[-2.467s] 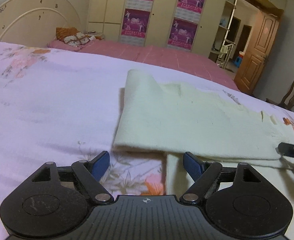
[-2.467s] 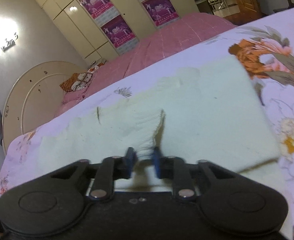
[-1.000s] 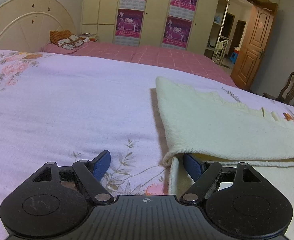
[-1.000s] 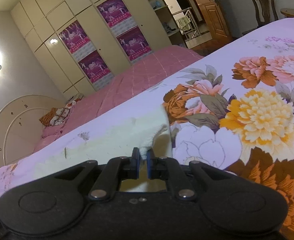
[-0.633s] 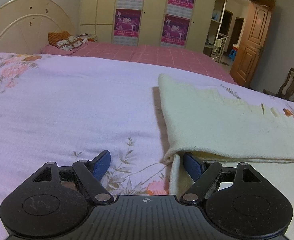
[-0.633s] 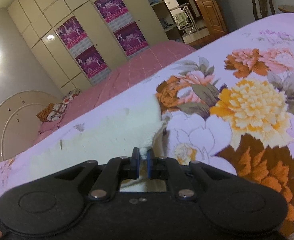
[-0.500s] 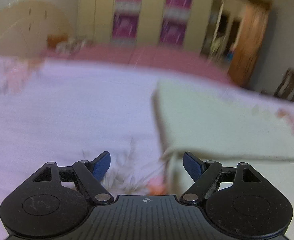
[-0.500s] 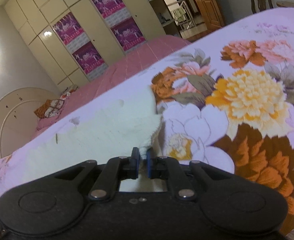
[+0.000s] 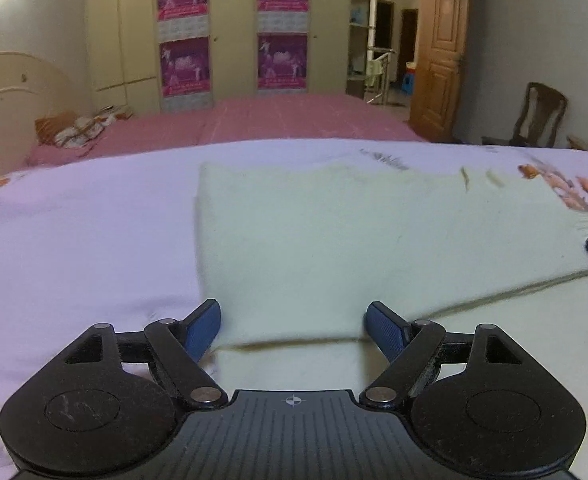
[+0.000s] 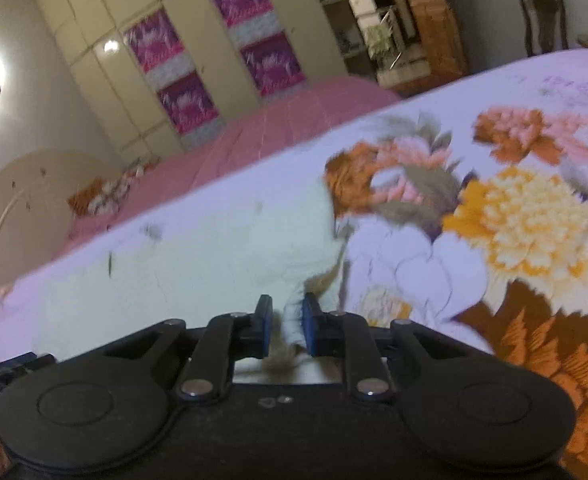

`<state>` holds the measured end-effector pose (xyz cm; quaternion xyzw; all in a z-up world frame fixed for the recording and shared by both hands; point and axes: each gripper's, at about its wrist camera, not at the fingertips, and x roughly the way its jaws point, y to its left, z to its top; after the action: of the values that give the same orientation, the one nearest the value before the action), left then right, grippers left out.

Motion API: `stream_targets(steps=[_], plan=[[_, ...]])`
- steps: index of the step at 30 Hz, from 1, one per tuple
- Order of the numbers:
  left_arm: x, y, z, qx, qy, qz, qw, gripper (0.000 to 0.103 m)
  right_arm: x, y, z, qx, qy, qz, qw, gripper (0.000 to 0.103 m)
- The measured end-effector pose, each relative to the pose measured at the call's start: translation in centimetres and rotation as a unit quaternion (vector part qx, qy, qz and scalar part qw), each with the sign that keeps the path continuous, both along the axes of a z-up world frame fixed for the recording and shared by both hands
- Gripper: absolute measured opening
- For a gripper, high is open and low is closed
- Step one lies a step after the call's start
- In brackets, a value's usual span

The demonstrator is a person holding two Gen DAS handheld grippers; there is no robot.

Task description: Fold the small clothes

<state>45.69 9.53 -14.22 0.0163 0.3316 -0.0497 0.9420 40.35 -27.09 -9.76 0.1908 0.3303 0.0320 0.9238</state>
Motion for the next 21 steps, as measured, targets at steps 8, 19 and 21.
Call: stream_targets(steps=[8,19,21], plan=[[-0.6,2.4,2.8,-0.04,-0.059,0.014,0.9974,0.082,-1.0,-0.2,1.3,-0.013,-0.045,0.0,0.999,0.02],[8.0,0.2,0.1,0.022,-0.033,-0.008,0.9992,0.082,4.2,1.8,0.6,-0.044,-0.033,0.028,0.998,0.02],[8.4,1.6,0.2,-0.003,-0.031,0.015,0.9994,0.082,4.2,2.3,0.3,-0.058,-0.035,0.029,0.997,0.019]])
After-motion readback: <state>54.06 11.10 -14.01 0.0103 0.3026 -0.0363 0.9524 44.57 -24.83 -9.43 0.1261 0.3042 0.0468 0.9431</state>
